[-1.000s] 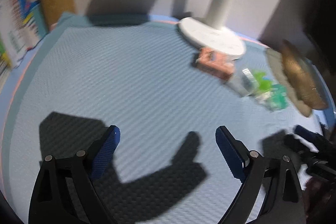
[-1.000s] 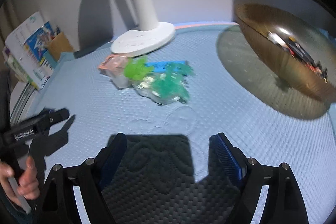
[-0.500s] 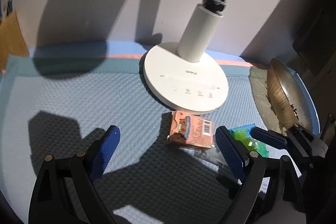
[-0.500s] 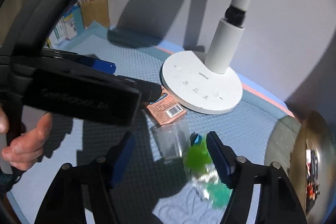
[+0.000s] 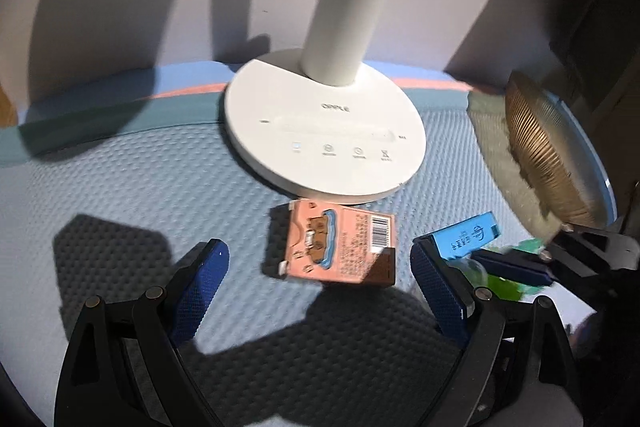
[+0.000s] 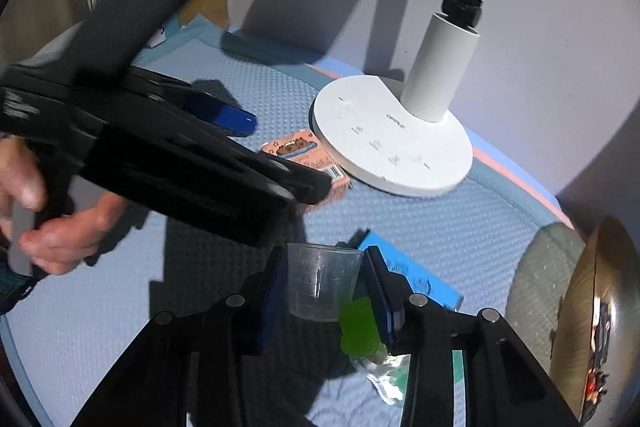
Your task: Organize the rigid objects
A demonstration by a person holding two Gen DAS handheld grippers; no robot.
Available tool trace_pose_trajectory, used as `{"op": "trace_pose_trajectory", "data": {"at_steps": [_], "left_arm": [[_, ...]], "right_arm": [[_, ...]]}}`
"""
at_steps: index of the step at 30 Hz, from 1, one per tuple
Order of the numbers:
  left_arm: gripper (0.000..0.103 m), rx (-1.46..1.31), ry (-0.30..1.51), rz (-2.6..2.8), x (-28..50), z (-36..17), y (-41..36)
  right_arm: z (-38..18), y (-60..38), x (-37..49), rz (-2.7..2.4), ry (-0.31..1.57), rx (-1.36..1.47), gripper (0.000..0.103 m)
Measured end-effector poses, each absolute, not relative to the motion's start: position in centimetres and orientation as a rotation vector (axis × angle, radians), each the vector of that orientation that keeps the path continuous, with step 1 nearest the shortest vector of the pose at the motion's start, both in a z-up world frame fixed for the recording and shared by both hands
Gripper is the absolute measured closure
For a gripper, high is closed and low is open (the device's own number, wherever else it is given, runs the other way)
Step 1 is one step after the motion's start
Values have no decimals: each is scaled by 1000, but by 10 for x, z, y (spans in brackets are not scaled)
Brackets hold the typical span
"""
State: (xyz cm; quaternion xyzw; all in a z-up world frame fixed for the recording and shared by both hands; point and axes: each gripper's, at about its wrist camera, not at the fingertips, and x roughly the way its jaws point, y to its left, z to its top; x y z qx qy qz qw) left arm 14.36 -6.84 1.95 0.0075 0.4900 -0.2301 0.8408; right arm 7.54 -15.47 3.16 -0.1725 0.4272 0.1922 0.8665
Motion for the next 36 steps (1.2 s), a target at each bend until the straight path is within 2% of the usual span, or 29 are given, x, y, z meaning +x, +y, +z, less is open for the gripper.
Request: {"op": "trace_pose_trajectory", "data": {"at_steps": [1, 3, 8, 15, 20, 24, 25, 27, 36], "left_arm": [[16, 47, 1035, -474, 143, 17, -74], [50, 125, 1006, -459, 137, 16, -82], [50, 143, 977, -505, 108, 32, -69], [50, 310, 880, -673, 13, 59, -52], [50, 495, 884, -759, -42, 35, -64], [49, 497, 908, -745, -49, 23, -60], [48, 489, 913, -740, -49, 24, -56], [35, 490, 914, -693, -52, 25, -43], [31, 334, 984, -599, -56, 25, 16]], "right_arm": [[32, -156, 73, 404, 895, -352, 65], [35, -158, 67, 402, 889, -325, 65], [52, -163, 49, 426, 864, -234, 65], [79, -174, -12, 487, 795, -59, 65], [53, -178, -46, 443, 828, -6, 65], [27, -183, -53, 411, 878, 48, 65], [25, -183, -56, 408, 877, 48, 65], [25, -185, -63, 411, 861, 47, 65], [13, -191, -88, 449, 906, 14, 65]]}}
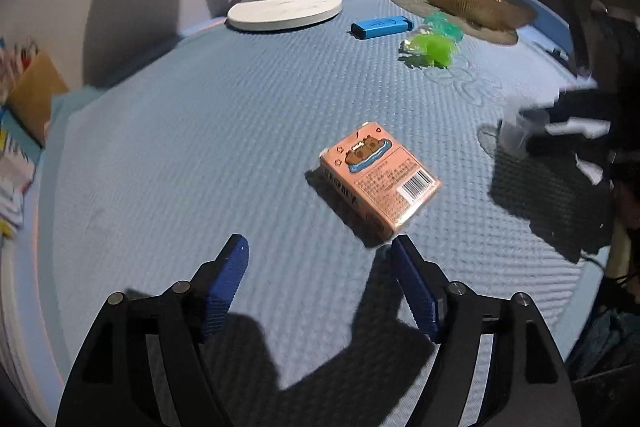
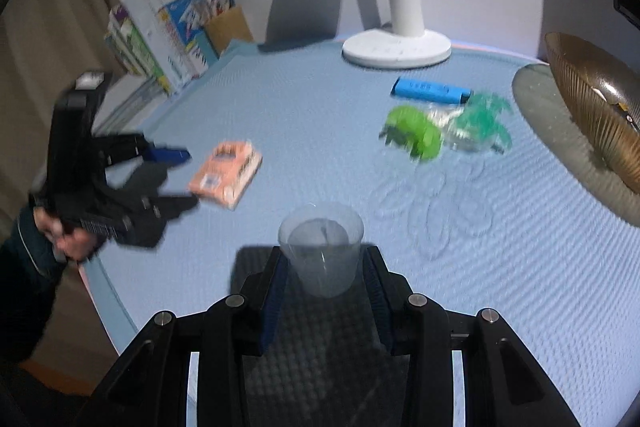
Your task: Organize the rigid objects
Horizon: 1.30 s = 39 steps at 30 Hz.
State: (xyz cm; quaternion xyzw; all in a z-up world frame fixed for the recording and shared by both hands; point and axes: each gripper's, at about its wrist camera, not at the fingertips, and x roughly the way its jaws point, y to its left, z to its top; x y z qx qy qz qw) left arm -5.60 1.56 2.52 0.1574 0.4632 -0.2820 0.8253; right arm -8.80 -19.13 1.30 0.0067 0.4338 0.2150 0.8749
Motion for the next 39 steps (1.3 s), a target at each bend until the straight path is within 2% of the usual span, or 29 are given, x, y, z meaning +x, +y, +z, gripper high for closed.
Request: {"op": "trace_pose_trajectory", "data": {"at_steps": [2, 4, 5, 12, 14, 15, 16, 17, 18, 20, 23, 28, 35, 39], "left_arm": [[30, 291, 998, -646, -57, 26, 12], [24, 252, 1004, -683, -57, 26, 2], [23, 236, 1006, -692, -56, 25, -4], [23, 130, 1023, -592, -37, 21, -36], [26, 110, 1030, -561, -35, 21, -36], [33, 119, 1027, -541, -36, 21, -36], [37, 146, 1020, -509, -38, 20, -37], [46, 181, 1006, -478, -41, 20, -39], [54, 203, 997, -458, -41, 20, -40], [63, 211, 982, -439, -42, 21, -39], [65, 169, 971, -445, -37, 32, -38], [65, 150, 837, -524, -29, 85, -67], [65, 112, 659, -668, 0, 168, -155], [65, 105, 649, -752, 18, 183, -211]], "right_arm": [[7, -189, -92, 446, 930, -2, 61], [8, -187, -94, 444, 921, -3, 43], [9, -185, -94, 439, 916, -4, 40], [12, -179, -84, 383, 931, -5, 40], [10, -173, -82, 345, 945, -38, 43], [8, -169, -80, 331, 952, -47, 51], [7, -168, -80, 324, 949, -51, 55], [8, -165, -80, 308, 937, -55, 59], [8, -164, -80, 301, 932, -54, 68], [9, -162, -80, 294, 924, -53, 68], [22, -166, -87, 294, 885, -39, 68], [72, -215, -95, 194, 756, -1, 68], [155, -350, -86, -133, 594, 138, 67], [171, -402, -70, -230, 597, 260, 67]]}}
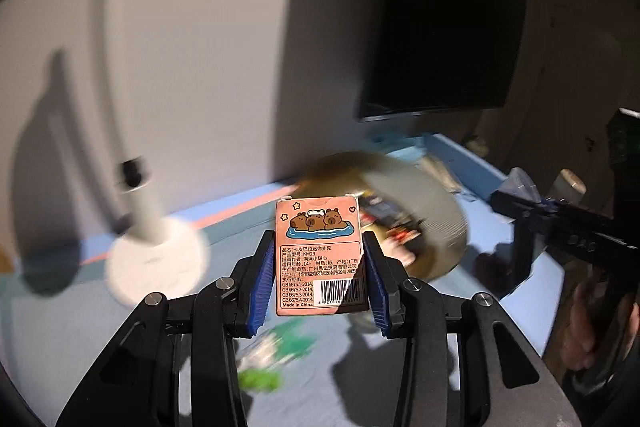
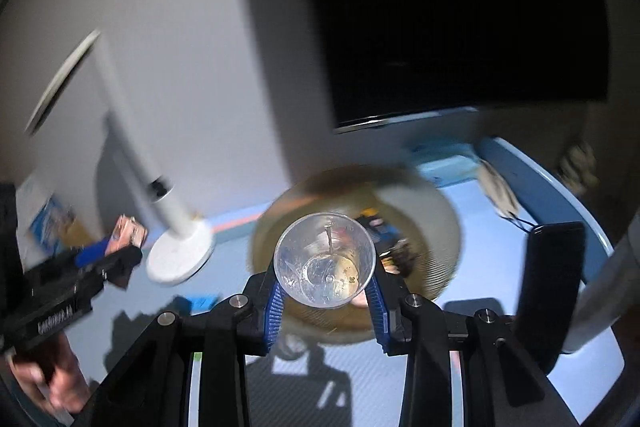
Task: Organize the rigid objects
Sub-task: 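Carry the card box and clear cup over the amber bowl and open both grippers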
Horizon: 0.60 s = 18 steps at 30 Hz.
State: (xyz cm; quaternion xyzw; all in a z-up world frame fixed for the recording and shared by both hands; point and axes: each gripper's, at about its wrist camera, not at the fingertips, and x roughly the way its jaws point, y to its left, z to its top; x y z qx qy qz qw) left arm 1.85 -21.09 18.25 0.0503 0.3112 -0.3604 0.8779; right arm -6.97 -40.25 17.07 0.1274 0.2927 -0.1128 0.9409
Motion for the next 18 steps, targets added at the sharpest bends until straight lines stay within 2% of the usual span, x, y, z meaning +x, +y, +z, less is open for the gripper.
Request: {"op": "trace_pose_trajectory", "data": {"at_steps": [5, 9, 15, 16, 17, 18], "left_arm": [[65, 119, 759, -799, 49, 145, -272], [65, 105, 844, -802, 60, 114, -292], [62, 129, 876, -796, 63, 99, -308], [58, 116, 879, -797, 64, 100, -307], [45, 99, 874, -793, 64, 102, -305], [27, 84, 867, -791, 64, 105, -300]], "right_arm": [[144, -429, -34, -263, 741, 319, 67], [115, -432, -20, -252, 833, 327, 67], [87, -439, -17, -234, 915, 355, 66], [86, -441, -16, -228, 920, 371, 59], [87, -442, -17, -228, 918, 382, 52], [90, -443, -20, -233, 902, 385, 41]]}}
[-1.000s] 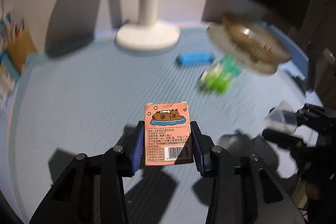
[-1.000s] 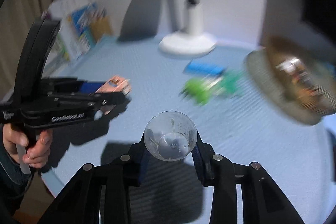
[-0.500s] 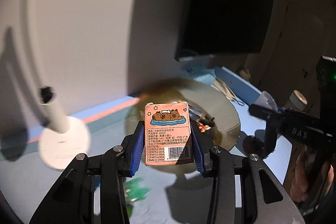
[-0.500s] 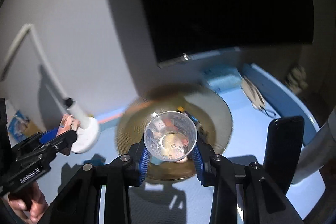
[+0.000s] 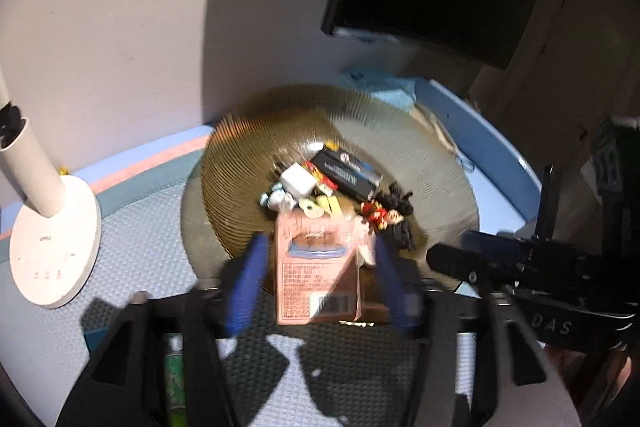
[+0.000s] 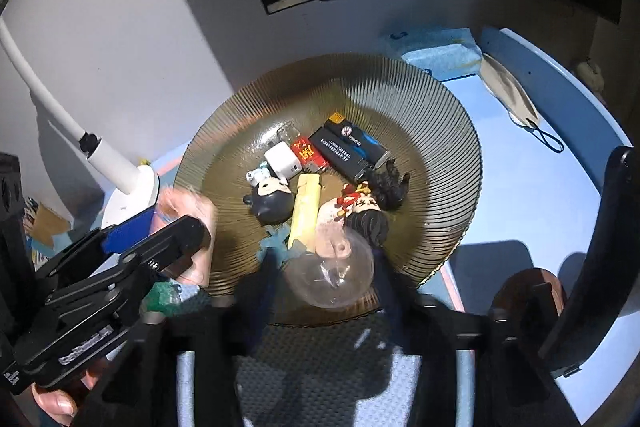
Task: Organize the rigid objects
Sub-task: 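Carry the card box and clear cup over the amber bowl and open both grippers, then move both open grippers back toward the green gummies on the mat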
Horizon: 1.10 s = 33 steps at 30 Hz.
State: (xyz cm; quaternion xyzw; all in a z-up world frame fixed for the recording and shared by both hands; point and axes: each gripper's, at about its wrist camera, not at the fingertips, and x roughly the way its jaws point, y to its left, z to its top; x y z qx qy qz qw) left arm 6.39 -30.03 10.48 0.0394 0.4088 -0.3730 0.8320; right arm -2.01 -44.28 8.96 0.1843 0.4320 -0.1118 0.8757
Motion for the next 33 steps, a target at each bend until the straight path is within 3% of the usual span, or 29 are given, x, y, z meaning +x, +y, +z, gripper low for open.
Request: {"op": "trace_pose_trajectory", "data": {"at_steps": [2, 9, 14, 23, 27, 33], "left_arm": [[18, 22, 824, -781, 62, 117, -283], [18, -62, 719, -716, 43, 162, -204], [18, -117, 711, -628, 24, 166, -138], [18, -180, 854, -390, 17, 93, -45], [18, -169, 934, -308, 23, 45, -31], [15, -113, 919, -262, 15, 19, -34]], "right_arm": [[99, -443, -28, -244, 857, 383, 41], [130, -431, -55, -212, 748, 390, 40], [131, -390, -64, -122, 747, 365, 39], [71, -313, -64, 6, 814, 338, 38], [34, -297, -59, -5, 804, 287, 38], [4, -291, -51, -30, 834, 249, 38]]}}
